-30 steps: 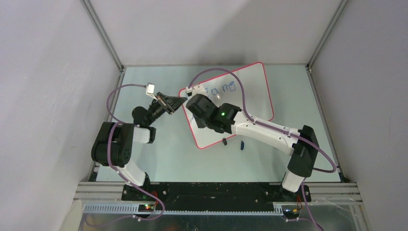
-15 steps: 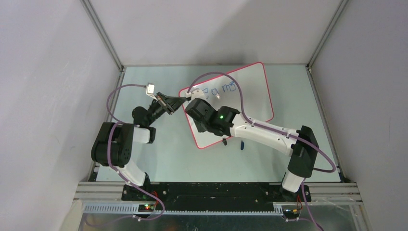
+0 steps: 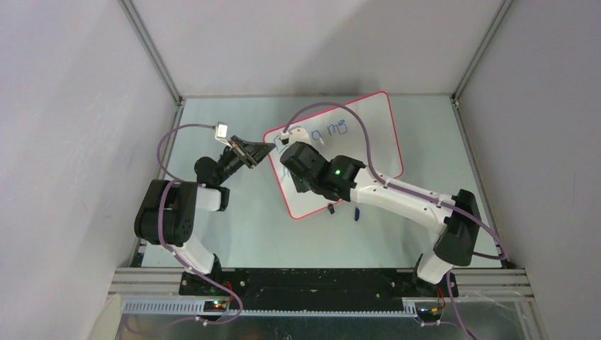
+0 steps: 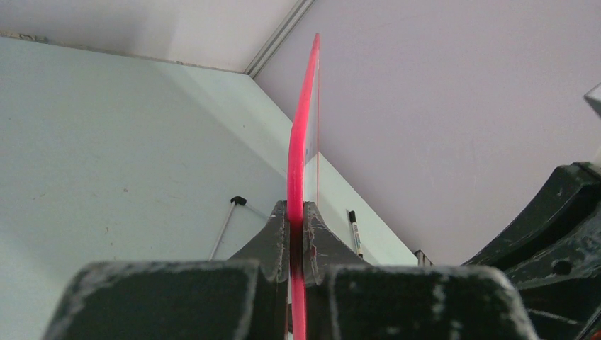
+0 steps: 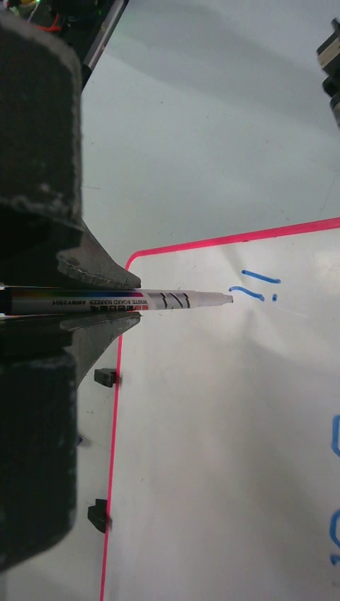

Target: Write a sentence on the whiteboard

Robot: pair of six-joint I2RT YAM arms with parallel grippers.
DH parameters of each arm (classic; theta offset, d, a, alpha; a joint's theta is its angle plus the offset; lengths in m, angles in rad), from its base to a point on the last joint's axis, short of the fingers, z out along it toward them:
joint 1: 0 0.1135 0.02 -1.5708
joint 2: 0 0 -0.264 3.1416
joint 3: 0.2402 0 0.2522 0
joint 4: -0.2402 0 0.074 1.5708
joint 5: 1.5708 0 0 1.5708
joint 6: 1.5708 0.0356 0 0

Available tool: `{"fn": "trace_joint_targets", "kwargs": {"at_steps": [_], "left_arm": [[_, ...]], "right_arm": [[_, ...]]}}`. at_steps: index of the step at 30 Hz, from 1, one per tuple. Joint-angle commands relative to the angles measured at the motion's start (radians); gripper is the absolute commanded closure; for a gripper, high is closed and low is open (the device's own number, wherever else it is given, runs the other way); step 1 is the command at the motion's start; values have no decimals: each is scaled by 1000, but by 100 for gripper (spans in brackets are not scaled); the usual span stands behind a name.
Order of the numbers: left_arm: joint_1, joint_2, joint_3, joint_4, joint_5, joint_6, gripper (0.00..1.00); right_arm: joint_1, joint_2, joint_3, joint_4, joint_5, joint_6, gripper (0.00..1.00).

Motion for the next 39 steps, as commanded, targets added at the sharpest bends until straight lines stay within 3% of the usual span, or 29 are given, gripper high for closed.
{"fn": "trace_joint_targets", "kwargs": {"at_steps": [1,39], "left_arm": [[-14,-29,-14,52,20,69,100],[-13,-27,-12,52,20,70,100]], "right_arm": [[-22,-62,-9,27,18,-8,100],[-58,36,77,15,-3,-38,100]]}}
